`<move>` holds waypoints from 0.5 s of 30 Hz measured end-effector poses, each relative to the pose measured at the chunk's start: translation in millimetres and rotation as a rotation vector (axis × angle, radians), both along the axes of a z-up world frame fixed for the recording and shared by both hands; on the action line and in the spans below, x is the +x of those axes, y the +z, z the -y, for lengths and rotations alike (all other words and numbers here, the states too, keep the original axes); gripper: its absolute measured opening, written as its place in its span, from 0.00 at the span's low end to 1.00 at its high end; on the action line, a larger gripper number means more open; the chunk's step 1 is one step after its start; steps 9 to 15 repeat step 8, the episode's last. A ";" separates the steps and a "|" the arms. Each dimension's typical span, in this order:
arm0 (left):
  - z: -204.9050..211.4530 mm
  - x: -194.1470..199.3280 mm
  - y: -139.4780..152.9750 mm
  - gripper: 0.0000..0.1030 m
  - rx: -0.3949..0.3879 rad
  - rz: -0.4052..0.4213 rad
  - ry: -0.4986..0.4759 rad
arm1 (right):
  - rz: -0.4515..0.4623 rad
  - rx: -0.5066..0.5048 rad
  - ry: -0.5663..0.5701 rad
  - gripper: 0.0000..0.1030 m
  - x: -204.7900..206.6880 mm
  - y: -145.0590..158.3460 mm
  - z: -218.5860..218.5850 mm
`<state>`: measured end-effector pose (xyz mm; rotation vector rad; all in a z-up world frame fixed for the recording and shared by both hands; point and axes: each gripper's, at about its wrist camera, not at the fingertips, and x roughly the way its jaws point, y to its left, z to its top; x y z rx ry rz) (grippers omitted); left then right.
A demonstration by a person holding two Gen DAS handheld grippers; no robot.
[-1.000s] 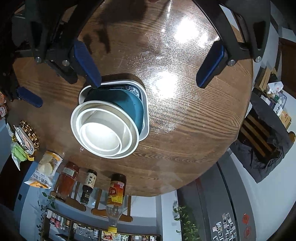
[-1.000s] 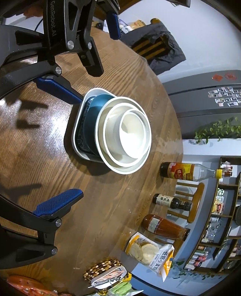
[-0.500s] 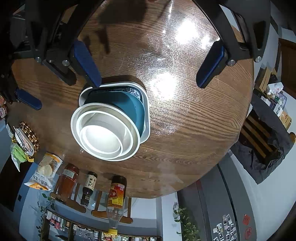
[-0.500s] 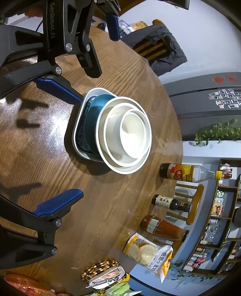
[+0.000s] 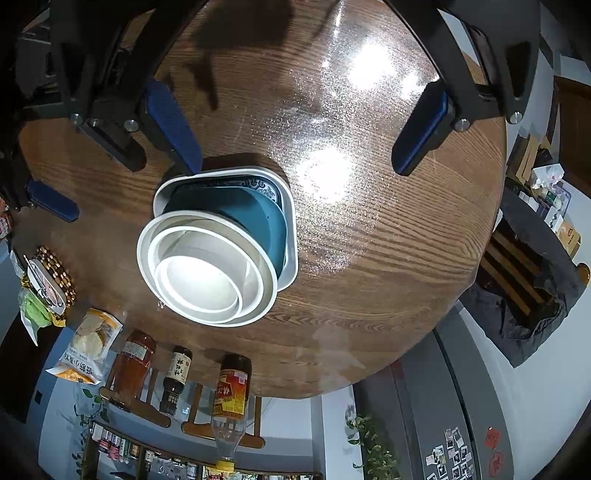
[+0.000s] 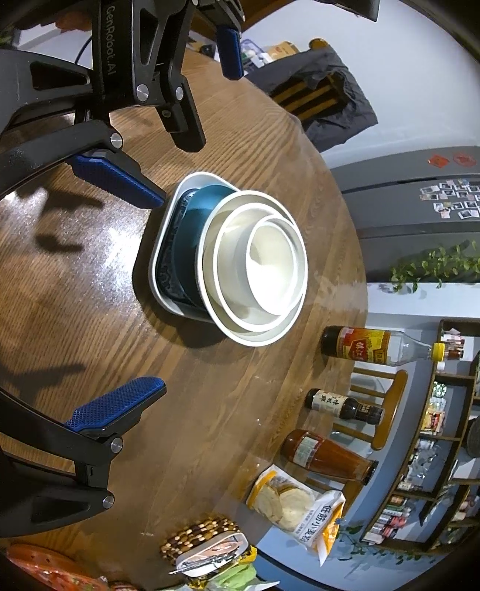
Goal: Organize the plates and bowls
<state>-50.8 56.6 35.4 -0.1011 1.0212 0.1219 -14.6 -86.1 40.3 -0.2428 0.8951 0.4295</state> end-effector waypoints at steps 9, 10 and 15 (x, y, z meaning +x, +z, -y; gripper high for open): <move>-0.1 0.6 -0.2 1.00 -0.009 0.001 0.003 | 0.001 -0.002 -0.001 0.90 0.7 0.0 0.0; -0.1 0.6 -0.2 1.00 -0.009 0.001 0.003 | 0.001 -0.002 -0.001 0.90 0.7 0.0 0.0; -0.1 0.6 -0.2 1.00 -0.009 0.001 0.003 | 0.001 -0.002 -0.001 0.90 0.7 0.0 0.0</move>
